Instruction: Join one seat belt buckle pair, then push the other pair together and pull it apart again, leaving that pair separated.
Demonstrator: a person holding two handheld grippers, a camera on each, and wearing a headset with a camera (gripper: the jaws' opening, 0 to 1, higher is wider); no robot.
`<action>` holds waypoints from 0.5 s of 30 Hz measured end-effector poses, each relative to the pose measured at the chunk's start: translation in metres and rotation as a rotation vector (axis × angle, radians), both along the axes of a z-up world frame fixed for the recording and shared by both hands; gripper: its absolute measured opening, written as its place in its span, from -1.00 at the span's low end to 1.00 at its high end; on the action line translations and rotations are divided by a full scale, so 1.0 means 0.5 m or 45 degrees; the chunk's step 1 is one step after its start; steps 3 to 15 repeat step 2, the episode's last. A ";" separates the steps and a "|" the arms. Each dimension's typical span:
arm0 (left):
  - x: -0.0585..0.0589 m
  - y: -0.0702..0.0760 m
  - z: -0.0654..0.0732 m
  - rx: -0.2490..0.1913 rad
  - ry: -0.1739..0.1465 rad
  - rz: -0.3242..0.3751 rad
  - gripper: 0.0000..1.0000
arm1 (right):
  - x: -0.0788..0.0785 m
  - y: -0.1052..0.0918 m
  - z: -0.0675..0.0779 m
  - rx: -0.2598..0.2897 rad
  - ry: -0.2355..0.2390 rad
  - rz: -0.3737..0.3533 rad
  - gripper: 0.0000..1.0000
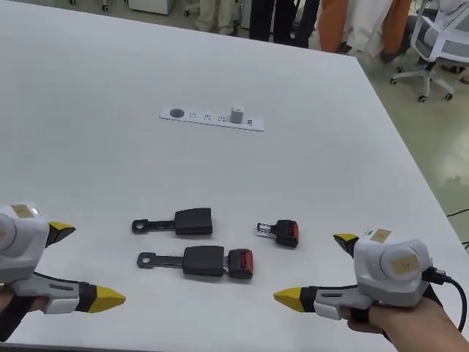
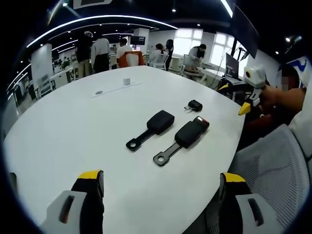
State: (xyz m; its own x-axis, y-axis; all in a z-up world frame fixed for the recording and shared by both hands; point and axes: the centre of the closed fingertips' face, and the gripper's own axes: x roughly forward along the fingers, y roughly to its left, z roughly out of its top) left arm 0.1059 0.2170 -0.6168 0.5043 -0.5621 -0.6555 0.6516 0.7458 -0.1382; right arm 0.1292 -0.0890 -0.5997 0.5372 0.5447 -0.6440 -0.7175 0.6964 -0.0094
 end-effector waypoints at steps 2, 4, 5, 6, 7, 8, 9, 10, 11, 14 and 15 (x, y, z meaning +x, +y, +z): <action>0.001 0.001 -0.001 0.001 0.001 0.004 1.00 | 0.002 0.002 0.000 0.001 -0.003 0.001 1.00; 0.001 0.001 -0.001 0.001 0.001 0.004 1.00 | 0.002 0.002 0.000 0.001 -0.003 0.001 1.00; 0.001 0.001 -0.001 0.001 0.001 0.004 1.00 | 0.002 0.002 0.000 0.001 -0.003 0.001 1.00; 0.001 0.001 -0.001 0.001 0.001 0.004 1.00 | 0.002 0.002 0.000 0.001 -0.003 0.001 1.00; 0.001 0.001 -0.001 0.001 0.001 0.004 1.00 | 0.002 0.002 0.000 0.001 -0.003 0.001 1.00; 0.001 0.001 -0.001 0.001 0.001 0.004 1.00 | 0.002 0.002 0.000 0.001 -0.003 0.001 1.00; 0.001 0.001 -0.001 0.001 0.001 0.004 1.00 | 0.002 0.002 0.000 0.001 -0.003 0.001 1.00; 0.001 0.001 -0.001 0.001 0.001 0.004 1.00 | 0.002 0.002 0.000 0.001 -0.003 0.001 1.00; 0.001 0.001 -0.001 0.001 0.001 0.004 1.00 | 0.002 0.002 0.000 0.001 -0.003 0.001 1.00; 0.001 0.001 -0.001 0.001 0.001 0.004 1.00 | 0.002 0.002 0.000 0.001 -0.003 0.001 1.00; 0.001 0.001 -0.001 0.001 0.001 0.004 1.00 | 0.002 0.002 0.000 0.001 -0.003 0.001 1.00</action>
